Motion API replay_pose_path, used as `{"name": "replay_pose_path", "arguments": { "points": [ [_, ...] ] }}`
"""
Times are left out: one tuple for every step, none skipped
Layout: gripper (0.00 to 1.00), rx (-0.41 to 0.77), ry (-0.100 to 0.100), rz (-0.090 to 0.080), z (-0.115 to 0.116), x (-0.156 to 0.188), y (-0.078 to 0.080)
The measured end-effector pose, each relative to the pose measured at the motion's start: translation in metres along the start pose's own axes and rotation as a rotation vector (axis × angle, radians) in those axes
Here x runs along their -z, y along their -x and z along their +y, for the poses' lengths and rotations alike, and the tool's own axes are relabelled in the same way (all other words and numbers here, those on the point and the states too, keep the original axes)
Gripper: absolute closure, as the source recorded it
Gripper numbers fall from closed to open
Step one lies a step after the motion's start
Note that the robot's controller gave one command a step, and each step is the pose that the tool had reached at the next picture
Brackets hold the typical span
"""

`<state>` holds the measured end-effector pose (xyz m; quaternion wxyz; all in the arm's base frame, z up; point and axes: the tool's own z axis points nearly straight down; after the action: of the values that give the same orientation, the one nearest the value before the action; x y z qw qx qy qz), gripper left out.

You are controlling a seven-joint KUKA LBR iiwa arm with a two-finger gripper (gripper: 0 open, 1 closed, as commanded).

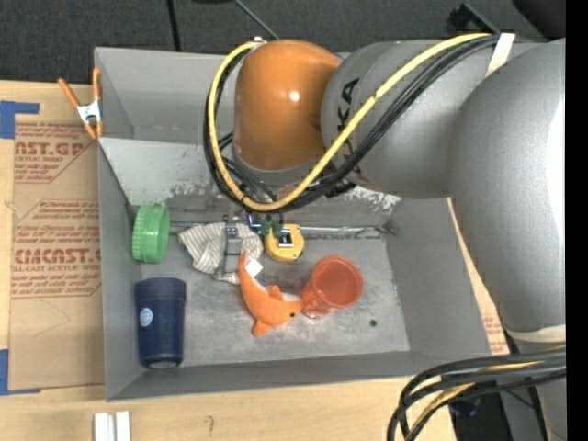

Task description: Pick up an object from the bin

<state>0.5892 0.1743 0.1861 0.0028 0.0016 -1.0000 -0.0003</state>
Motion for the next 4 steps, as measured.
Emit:
{"name": "replay_pose_path", "arguments": {
  "points": [
    [0.00,-0.001,0.000,0.000,0.000,0.001,0.000],
    [0.00,0.083,-0.001,-0.009,0.006,0.001,-0.003],
    [0.00,0.257,0.001,-0.013,-0.035,-0.056,-0.009],
    [0.00,0.163,-0.002,-0.002,-0.054,-0.080,-0.024]
  ]
}}
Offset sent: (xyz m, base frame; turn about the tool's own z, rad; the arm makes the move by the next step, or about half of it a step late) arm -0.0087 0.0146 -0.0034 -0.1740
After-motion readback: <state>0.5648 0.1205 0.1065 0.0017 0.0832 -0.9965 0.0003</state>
